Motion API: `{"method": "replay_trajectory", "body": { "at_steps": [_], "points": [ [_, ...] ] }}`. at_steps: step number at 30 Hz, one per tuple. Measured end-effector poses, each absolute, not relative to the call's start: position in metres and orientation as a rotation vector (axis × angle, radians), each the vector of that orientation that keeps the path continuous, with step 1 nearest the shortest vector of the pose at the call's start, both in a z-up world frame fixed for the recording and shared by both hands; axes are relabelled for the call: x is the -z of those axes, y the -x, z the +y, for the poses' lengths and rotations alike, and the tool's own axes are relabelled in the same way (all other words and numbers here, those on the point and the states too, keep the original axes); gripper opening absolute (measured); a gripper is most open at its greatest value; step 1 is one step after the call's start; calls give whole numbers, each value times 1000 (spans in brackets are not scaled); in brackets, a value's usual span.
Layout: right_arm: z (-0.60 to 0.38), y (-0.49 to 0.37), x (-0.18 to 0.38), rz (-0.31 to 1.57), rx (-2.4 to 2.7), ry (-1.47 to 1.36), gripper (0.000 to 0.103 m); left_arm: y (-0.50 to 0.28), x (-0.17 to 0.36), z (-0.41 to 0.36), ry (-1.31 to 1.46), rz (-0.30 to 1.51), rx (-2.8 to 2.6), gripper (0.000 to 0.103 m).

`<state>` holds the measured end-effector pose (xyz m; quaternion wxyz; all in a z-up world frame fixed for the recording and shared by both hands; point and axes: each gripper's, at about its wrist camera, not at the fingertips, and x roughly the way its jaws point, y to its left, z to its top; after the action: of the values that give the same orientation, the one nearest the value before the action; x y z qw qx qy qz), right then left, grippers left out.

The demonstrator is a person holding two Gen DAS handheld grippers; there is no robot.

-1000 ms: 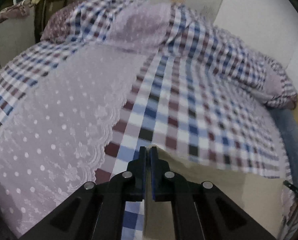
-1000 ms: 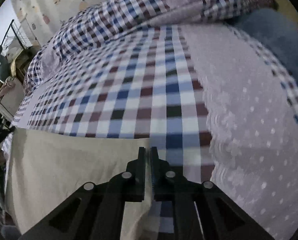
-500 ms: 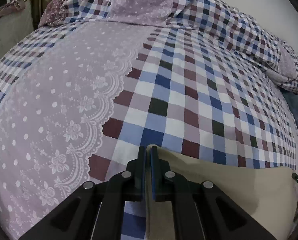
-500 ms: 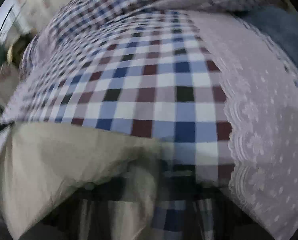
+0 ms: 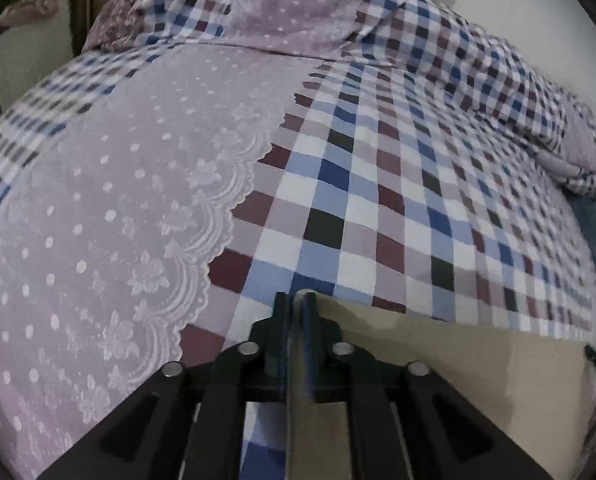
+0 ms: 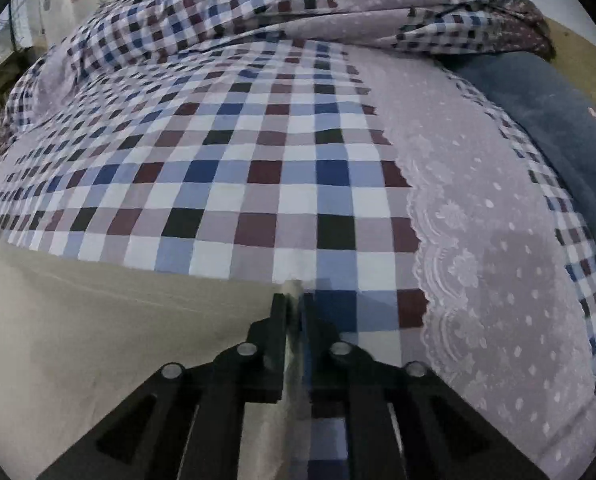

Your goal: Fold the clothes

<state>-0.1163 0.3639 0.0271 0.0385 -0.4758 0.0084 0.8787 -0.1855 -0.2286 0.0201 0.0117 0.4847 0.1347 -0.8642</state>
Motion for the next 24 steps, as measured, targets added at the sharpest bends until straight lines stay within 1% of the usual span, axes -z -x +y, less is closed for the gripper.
{"method": "replay_trajectory", "body": {
  "at_steps": [1,2,3,4,7,9,12,15,17,19,21,22,24],
  "points": [
    [367,111,-33,38,-2682,1431,23,182,-26,-233,-1504,449,2706,35],
    [369,105,-39,49,-2668,1402,31,177,-33,-239,-1485,481,2723,50],
    [372,97,-47,84,-2682,1369,43,169,-42,-247,-1449,517,2746,56],
    [375,89,-55,121,-2698,1335,46,160,-52,-255,-1411,553,2769,64],
    [377,45,-81,232,-2768,1254,46,124,-76,-274,-1328,605,2816,65],
    [373,14,-96,296,-2813,1212,46,92,-85,-280,-1299,564,2825,65],
    [365,-33,-115,381,-2877,1160,47,48,-99,-268,-1263,454,2824,65],
    [340,-82,-123,388,-2940,1129,47,-3,-112,-253,-1238,350,2831,65],
    [321,-113,-126,362,-2981,1101,48,-37,-116,-244,-1229,329,2848,67],
    [303,-142,-125,322,-3020,1067,52,-66,-112,-237,-1245,342,2854,68],
    [286,-172,-121,274,-3063,1026,67,-93,-106,-236,-1264,383,2850,68],
    [279,-183,-117,245,-3075,1020,72,-107,-102,-240,-1268,440,2831,68],
    [264,-202,-108,190,-3085,1038,72,-135,-93,-249,-1266,579,2792,69]
  ]
}}
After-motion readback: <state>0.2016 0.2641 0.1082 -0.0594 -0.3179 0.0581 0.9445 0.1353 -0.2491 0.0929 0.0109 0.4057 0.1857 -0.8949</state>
